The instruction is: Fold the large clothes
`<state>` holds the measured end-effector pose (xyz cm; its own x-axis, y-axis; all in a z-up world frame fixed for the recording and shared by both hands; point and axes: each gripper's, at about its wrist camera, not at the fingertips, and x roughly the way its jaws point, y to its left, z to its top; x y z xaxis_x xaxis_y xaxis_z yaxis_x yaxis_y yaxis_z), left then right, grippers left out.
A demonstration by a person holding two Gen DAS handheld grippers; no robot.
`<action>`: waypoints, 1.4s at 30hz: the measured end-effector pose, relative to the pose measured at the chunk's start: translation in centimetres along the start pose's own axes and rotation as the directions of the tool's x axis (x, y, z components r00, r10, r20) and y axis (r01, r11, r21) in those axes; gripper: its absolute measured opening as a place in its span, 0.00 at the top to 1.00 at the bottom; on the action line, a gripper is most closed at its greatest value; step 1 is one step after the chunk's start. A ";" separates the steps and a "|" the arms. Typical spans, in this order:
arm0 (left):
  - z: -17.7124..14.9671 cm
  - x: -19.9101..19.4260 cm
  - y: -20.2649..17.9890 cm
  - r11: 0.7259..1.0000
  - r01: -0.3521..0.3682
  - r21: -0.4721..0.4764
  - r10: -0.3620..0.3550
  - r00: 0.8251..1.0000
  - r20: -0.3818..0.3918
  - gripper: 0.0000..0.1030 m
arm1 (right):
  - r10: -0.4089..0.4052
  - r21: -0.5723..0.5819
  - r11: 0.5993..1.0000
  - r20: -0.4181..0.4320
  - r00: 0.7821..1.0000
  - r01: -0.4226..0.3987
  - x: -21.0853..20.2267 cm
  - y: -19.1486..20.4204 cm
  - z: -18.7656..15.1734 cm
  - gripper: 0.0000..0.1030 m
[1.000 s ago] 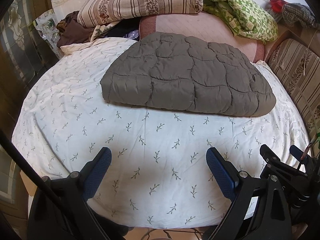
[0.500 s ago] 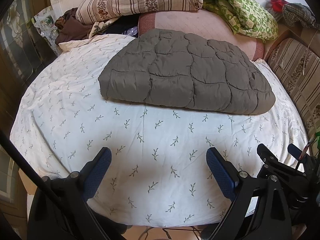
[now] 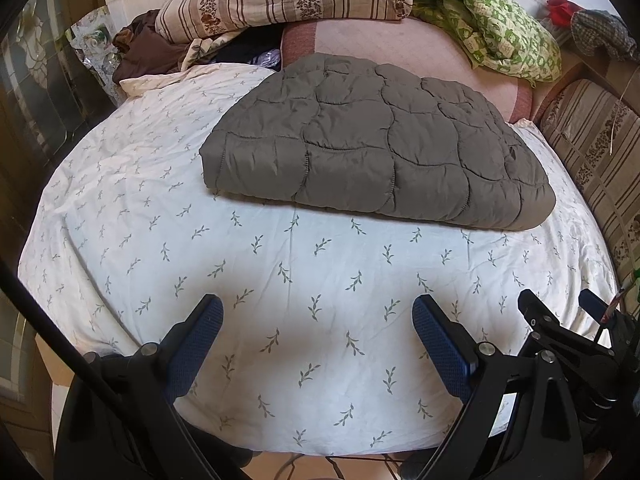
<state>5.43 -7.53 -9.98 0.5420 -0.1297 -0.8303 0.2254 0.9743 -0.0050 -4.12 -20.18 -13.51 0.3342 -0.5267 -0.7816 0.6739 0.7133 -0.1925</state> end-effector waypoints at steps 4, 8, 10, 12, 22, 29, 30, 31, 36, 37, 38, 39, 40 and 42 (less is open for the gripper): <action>0.0 0.2 0.3 1.000 -0.011 -0.006 0.011 1.000 0.002 0.08 | -0.007 -0.006 1.000 0.004 1.000 0.007 0.1 0.0 0.0 0.09; -0.1 0.2 0.2 1.000 -0.029 0.003 0.029 0.999 0.018 0.08 | 0.006 -0.004 1.000 -0.005 1.000 -0.006 0.3 0.0 -0.1 0.09; -0.1 0.1 0.1 0.999 -0.049 0.013 0.048 0.998 0.031 0.08 | 0.011 -0.008 1.000 -0.009 1.000 -0.011 0.4 0.1 -0.1 0.09; -0.1 0.1 0.1 0.998 -0.060 0.018 0.059 0.997 0.041 0.08 | 0.013 -0.011 1.000 -0.010 1.000 -0.013 0.5 0.1 -0.2 0.08; -0.4 0.8 0.5 0.998 -0.061 0.020 0.060 0.998 0.024 0.08 | 0.014 -0.014 1.000 -0.014 1.000 -0.014 0.7 0.2 -0.4 0.08; -0.5 1.1 0.6 0.998 -0.055 0.018 0.055 0.998 0.015 0.08 | 0.018 -0.018 1.000 -0.021 1.000 -0.018 0.9 0.3 -0.4 0.08; -0.5 1.2 0.6 0.998 -0.055 0.018 0.055 0.998 0.014 0.08 | 0.018 -0.016 1.000 -0.021 1.000 -0.019 0.9 0.4 -0.5 0.08; -0.5 1.2 0.6 0.998 -0.055 0.019 0.055 0.998 0.013 0.08 | 0.020 -0.013 1.000 -0.022 1.000 -0.020 1.0 0.4 -0.5 0.08; -0.6 1.4 0.6 0.998 -0.052 0.019 0.052 0.999 0.007 0.08 | 0.023 -0.009 1.000 -0.017 1.000 -0.023 0.9 0.4 -0.5 0.08; -0.6 1.4 0.5 0.999 -0.052 0.018 0.052 0.999 0.005 0.08 | 0.024 -0.009 1.000 -0.015 1.000 -0.024 0.8 0.4 -0.5 0.08; -0.6 1.4 0.6 0.999 -0.051 0.017 0.051 0.999 0.005 0.08 | 0.024 -0.010 1.000 -0.014 1.000 -0.024 0.8 0.5 -0.6 0.08; -0.6 1.4 0.5 0.999 -0.051 0.016 0.051 0.999 0.004 0.08 | 0.024 -0.011 1.000 -0.015 1.000 -0.024 0.8 0.5 -0.6 0.08; -0.6 1.4 0.6 0.999 -0.051 0.016 0.051 0.999 0.004 0.08 | 0.025 -0.011 1.000 -0.015 1.000 -0.025 0.9 0.5 -0.6 0.08; -0.7 1.5 0.5 0.999 -0.051 0.016 0.051 0.999 0.003 0.08 | 0.026 -0.010 1.000 -0.019 0.999 -0.026 0.9 0.5 -0.7 0.08</action>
<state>5.79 -7.06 -11.56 0.5554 -0.0808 -0.8277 0.2105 0.9765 0.0459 -3.93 -19.95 -14.74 0.3391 -0.4995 -0.7972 0.6581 0.7315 -0.1784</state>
